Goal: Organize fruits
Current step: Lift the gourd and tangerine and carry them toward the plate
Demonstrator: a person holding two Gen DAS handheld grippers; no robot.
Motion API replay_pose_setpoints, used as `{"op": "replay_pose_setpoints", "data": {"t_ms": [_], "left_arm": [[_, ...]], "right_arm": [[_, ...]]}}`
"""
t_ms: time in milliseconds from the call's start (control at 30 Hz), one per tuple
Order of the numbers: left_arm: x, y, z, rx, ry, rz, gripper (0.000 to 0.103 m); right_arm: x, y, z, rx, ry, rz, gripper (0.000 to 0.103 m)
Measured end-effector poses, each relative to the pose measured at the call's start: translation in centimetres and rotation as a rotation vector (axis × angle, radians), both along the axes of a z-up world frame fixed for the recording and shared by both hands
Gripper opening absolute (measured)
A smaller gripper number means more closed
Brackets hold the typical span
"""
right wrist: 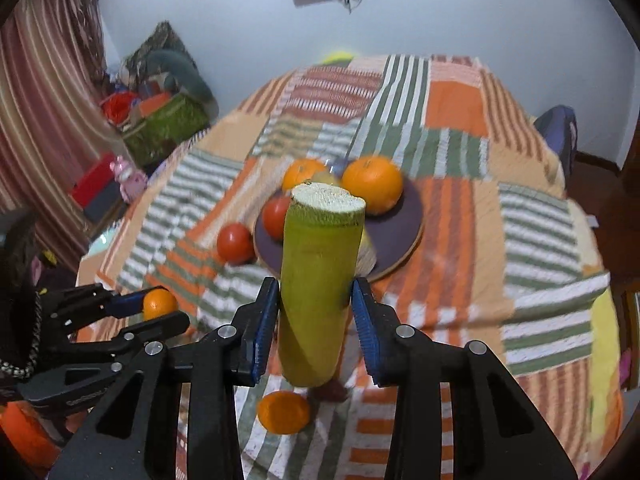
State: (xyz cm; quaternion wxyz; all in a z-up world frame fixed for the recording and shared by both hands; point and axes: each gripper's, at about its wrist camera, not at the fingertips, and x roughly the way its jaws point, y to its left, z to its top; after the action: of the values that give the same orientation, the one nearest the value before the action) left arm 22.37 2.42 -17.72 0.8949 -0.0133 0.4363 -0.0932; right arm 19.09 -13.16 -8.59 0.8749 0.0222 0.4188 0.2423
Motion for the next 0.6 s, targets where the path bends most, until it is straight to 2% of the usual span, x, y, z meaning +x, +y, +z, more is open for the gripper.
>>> {"op": "replay_pose_setpoints", "data": {"t_ms": [300,600], "left_arm": [[3.2,-1.0,1.3,-0.011,-0.029,-0.011,0.035],[7.2,-2.3,-0.1,-0.001,-0.005,-0.030,0.035]], "right_arm": [[2.4,-1.6,1.8,-0.043,-0.083,-0.045,0.034],[5.4,-1.3,0.5,-0.092,-0.103,-0.039,0.034]]}}
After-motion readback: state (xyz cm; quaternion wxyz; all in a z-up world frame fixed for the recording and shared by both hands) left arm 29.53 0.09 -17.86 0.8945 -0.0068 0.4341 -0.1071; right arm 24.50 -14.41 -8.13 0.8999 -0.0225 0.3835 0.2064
